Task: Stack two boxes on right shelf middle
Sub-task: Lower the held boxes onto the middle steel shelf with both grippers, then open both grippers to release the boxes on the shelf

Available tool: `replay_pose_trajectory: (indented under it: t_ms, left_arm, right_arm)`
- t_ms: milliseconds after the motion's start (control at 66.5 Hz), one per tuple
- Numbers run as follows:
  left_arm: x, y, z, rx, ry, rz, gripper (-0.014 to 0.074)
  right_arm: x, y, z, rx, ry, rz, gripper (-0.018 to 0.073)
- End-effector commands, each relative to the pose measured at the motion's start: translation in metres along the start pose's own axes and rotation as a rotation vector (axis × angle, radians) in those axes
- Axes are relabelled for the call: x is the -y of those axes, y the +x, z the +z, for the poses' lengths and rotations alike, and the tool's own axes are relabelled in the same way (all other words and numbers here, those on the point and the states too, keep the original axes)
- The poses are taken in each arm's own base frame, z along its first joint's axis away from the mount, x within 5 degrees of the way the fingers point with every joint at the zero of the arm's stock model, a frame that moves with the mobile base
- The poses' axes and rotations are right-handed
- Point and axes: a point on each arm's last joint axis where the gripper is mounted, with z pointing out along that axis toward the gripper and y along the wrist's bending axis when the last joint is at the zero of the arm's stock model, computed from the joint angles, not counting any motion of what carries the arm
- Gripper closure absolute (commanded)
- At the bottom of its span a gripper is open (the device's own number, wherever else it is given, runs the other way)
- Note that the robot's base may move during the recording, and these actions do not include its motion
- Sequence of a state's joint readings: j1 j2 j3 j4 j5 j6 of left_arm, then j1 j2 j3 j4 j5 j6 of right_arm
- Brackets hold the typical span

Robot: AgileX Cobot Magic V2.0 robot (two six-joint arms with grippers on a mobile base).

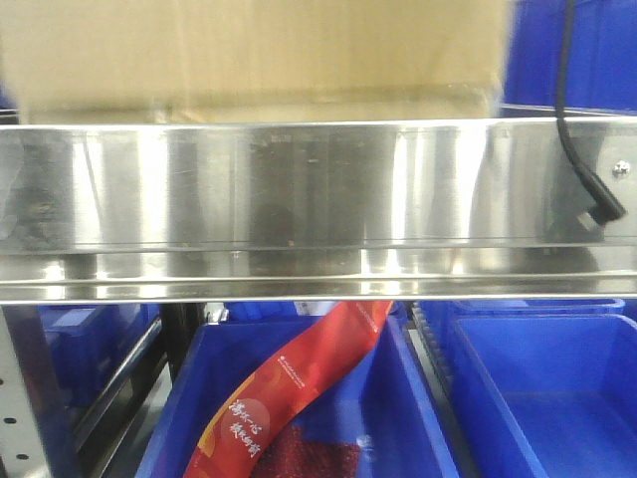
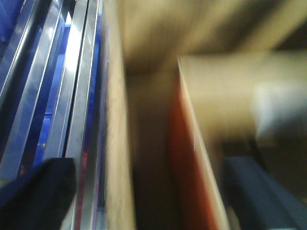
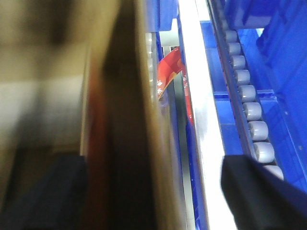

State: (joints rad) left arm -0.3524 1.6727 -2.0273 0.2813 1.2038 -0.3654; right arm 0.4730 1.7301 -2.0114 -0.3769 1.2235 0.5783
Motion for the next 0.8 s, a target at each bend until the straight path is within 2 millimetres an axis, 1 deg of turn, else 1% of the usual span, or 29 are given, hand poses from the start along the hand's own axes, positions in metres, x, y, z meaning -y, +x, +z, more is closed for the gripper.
replay_pose_trajectory:
  t_ms: [0,120,256,316,376,436,482,497,527,542,557,587,662,677,782]
  left_arm:
    - [-0.001,-0.005,-0.007,0.045,-0.006,0.004,0.0047]
    - [-0.004,-0.010,-0.015,0.066,-0.023,0.001,0.0048]
    - [-0.007,-0.018,-0.031,0.111,-0.013,-0.017,0.0048]
    - [-0.007,-0.020,-0.034,0.123,-0.011,-0.020,0.0052]
    - [-0.008,-0.020,-0.035,0.128,-0.017,-0.019,0.0078]
    - [-0.008,-0.021,-0.033,0.128,-0.028,-0.015,0.0157]
    - [-0.008,-0.021,-0.033,0.129,-0.030,-0.014,0.0255]
    - [-0.008,-0.021,-0.033,0.129,-0.030,-0.014,0.0286]
    - [-0.008,-0.021,-0.033,0.129,-0.030,-0.014,0.0353]
    - [-0.009,-0.021,-0.033,0.129,-0.032,-0.013,0.0387]
    - [-0.009,-0.021,-0.033,0.129,-0.032,-0.013,0.0439]
    - [-0.009,-0.021,-0.033,0.130,-0.034,-0.013,0.0526]
    - [-0.009,-0.021,-0.033,0.130,-0.034,-0.013,0.0690]
    - [-0.009,-0.021,-0.033,0.131,-0.036,-0.012,0.0708]
    - [-0.009,-0.021,-0.033,0.131,-0.036,-0.012,0.0708]
  right_arm:
    - [0.004,-0.006,-0.014,0.051,-0.010,0.010,0.0092]
    - [0.009,-0.008,-0.027,0.078,-0.020,0.011,0.0093]
    - [0.015,-0.009,-0.043,0.105,-0.028,-0.036,0.0098]
    - [0.017,-0.010,-0.049,0.116,-0.033,-0.041,0.0146]
    - [0.018,-0.010,-0.051,0.126,-0.030,-0.041,0.0237]
    - [0.020,-0.011,-0.051,0.137,-0.010,-0.048,0.0394]
    - [0.020,-0.011,-0.051,0.134,-0.006,-0.049,0.0515]
    - [0.020,-0.011,-0.051,0.132,-0.005,-0.049,0.0575]
    - [0.021,-0.011,-0.052,0.134,-0.006,-0.048,0.0655]
    - [0.021,-0.011,-0.052,0.134,-0.006,-0.048,0.0711]
    - [0.021,-0.011,-0.052,0.134,-0.006,-0.048,0.0727]
    - [0.021,-0.011,-0.052,0.134,-0.006,-0.046,0.0724]
    - [0.021,-0.011,-0.052,0.136,-0.007,-0.046,0.0722]
    - [0.020,-0.011,-0.052,0.138,-0.008,-0.046,0.0722]
    - [0.020,-0.011,-0.052,0.138,-0.008,-0.046,0.0722]
